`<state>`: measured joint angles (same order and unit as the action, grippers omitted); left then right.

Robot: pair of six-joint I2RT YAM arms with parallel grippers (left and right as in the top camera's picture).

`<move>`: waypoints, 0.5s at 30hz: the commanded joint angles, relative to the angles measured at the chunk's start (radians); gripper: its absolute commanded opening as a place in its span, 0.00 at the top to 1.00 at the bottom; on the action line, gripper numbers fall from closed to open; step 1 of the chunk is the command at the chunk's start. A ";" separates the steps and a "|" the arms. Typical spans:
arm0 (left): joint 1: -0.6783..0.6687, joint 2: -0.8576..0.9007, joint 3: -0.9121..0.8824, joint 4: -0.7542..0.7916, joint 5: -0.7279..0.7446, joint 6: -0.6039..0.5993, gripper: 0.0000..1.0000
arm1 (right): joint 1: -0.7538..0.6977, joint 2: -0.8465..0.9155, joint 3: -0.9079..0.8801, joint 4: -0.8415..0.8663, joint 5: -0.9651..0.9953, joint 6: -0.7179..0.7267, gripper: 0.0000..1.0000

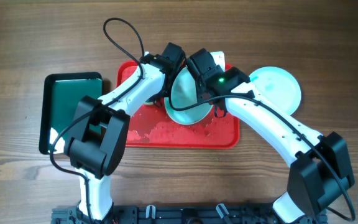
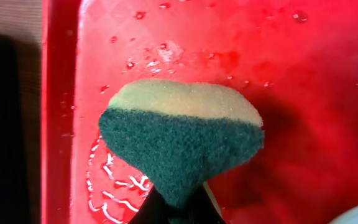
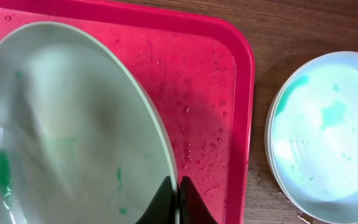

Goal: Clean dirty plates on tray and stack at the side

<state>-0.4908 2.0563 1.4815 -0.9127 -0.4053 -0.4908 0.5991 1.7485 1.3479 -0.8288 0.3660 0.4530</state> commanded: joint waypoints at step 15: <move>0.129 -0.093 0.052 -0.007 0.442 -0.049 0.96 | 0.241 -0.188 0.002 0.017 1.020 -0.398 0.96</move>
<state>-0.3645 1.9854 1.5154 -0.9230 0.0051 -0.5228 0.7837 1.5688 1.3464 -0.8387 1.0676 0.2249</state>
